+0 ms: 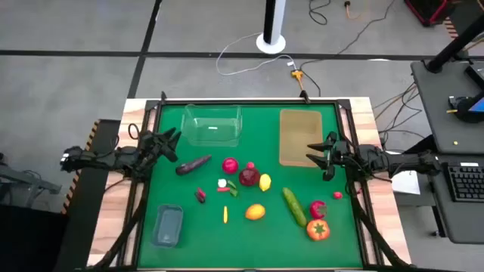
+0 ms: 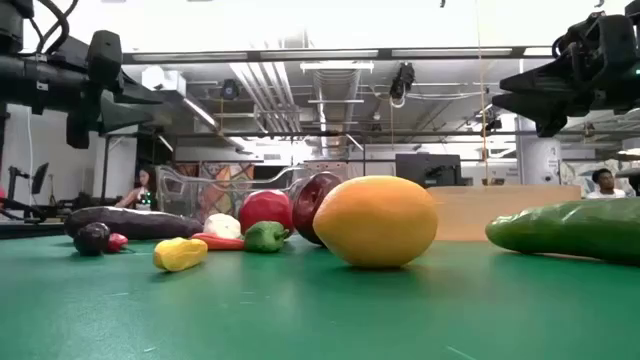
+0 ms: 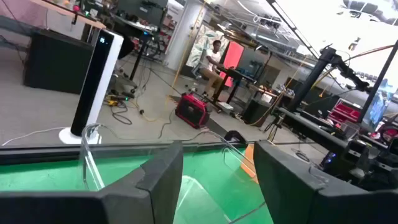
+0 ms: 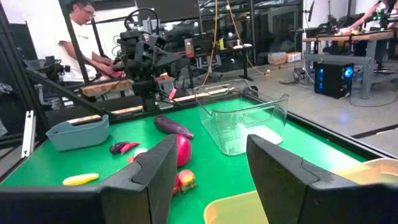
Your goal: Sort produce into baskets
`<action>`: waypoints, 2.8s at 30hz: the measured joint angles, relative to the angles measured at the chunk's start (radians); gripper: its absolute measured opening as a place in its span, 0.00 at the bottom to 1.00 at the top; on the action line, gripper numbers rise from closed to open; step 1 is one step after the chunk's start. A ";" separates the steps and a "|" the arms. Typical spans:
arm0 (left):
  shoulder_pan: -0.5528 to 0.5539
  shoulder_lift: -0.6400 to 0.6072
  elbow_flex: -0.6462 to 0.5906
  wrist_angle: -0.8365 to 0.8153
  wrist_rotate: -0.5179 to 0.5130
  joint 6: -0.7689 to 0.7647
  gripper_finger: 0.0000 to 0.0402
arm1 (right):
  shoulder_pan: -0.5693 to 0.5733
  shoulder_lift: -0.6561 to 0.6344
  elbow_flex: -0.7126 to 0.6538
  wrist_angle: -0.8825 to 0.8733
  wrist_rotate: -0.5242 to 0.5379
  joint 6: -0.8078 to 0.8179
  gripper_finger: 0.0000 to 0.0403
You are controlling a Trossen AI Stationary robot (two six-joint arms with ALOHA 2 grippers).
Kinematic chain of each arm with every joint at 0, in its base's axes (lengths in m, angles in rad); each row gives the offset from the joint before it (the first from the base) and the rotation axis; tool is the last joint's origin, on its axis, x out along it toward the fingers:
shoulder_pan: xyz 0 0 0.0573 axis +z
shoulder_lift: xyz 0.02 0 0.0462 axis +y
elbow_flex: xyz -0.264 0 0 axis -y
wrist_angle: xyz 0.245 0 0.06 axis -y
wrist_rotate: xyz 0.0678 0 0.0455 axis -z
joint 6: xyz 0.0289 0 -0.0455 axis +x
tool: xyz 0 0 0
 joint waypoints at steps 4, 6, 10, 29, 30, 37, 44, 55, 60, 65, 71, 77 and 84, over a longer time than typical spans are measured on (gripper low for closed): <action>0.000 0.000 0.000 0.000 0.000 0.000 0.45 | 0.000 0.000 0.000 0.000 0.000 0.000 0.46; 0.000 0.000 0.000 0.000 0.000 0.000 0.45 | 0.000 0.000 0.000 0.000 0.000 0.000 0.46; 0.000 0.000 0.000 0.000 0.000 0.000 0.45 | 0.000 0.000 0.000 0.000 0.000 0.000 0.46; 0.000 0.000 0.000 0.000 0.000 0.000 0.45 | 0.000 0.000 0.000 0.000 0.000 0.000 0.46; 0.000 0.000 0.000 0.000 0.000 0.000 0.45 | 0.000 0.000 0.000 0.000 0.000 0.000 0.46; 0.000 0.000 0.000 0.000 0.000 0.000 0.45 | 0.000 0.000 0.000 0.000 0.000 0.000 0.46; 0.000 0.000 0.000 0.000 0.000 0.000 0.45 | 0.000 0.000 0.000 0.000 0.000 0.000 0.46; 0.000 0.000 0.000 0.000 0.000 0.000 0.45 | 0.000 0.000 0.000 0.000 0.000 0.000 0.46; 0.000 0.000 0.000 0.000 0.000 0.000 0.45 | 0.000 0.000 0.000 0.000 0.000 0.000 0.46; 0.000 0.000 0.000 0.000 0.000 0.000 0.45 | 0.000 0.000 0.000 0.000 0.000 0.000 0.46; 0.000 0.000 0.000 0.000 0.000 0.000 0.45 | 0.000 0.000 0.000 0.000 0.000 0.000 0.46; 0.000 0.000 0.000 0.000 0.000 0.000 0.45 | 0.000 0.000 0.000 0.006 0.000 0.032 0.46; 0.000 0.000 0.000 0.002 0.000 -0.009 0.45 | 0.000 0.000 0.000 0.124 -0.013 0.537 0.46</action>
